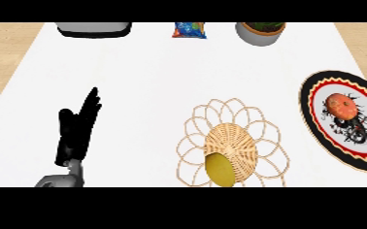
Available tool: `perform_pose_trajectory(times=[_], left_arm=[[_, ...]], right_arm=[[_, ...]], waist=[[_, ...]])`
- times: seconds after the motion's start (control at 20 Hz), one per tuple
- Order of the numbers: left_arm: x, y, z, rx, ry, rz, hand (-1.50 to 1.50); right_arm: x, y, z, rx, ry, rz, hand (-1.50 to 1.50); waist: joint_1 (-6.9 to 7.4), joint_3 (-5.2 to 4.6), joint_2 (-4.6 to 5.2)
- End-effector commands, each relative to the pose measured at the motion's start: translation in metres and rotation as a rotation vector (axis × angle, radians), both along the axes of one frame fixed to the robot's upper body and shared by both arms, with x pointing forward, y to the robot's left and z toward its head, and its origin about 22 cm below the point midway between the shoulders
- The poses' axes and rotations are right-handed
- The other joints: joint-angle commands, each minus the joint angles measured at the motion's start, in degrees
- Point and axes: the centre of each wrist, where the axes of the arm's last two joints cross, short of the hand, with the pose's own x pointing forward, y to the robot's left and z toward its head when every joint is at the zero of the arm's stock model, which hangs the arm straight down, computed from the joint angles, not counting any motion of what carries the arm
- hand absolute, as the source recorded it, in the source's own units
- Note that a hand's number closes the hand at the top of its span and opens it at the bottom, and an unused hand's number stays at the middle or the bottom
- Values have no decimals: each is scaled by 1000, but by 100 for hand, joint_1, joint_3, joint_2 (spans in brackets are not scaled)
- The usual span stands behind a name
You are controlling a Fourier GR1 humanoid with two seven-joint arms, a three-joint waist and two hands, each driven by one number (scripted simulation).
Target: Pick the squash from the placemat and place it in the plate
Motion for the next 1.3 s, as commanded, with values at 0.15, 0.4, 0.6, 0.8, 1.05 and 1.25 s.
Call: perform_pose_trajectory(times=[0.15, 0.4, 0.6, 0.8, 1.05, 1.25], left_arm=[[2, 0, -4, 2, -7, -11, 0], [1, -3, -8, -22, -4, 1, 0], [-1, -10, 0, 0, 2, 3, 0], [-5, -5, -9, -6, -3, -1, 0], [-1, -6, -1, -15, -5, -2, 0], [9, -4, 6, -8, -6, -3, 0]], right_arm=[[-37, -21, -4, -42, 32, -43, -150], [-39, -15, -14, -33, 20, -100, -150], [-42, -31, 7, -35, 19, -130, -150], [-63, -31, -8, -51, 4, -141, -150], [-62, -34, -3, -22, -18, -213, -150], [-72, -40, -1, -50, -16, -239, -150]], waist=[[31, 11, 21], [32, 11, 16], [56, 16, 18], [42, 19, 25], [27, 14, 13], [47, 27, 32]])
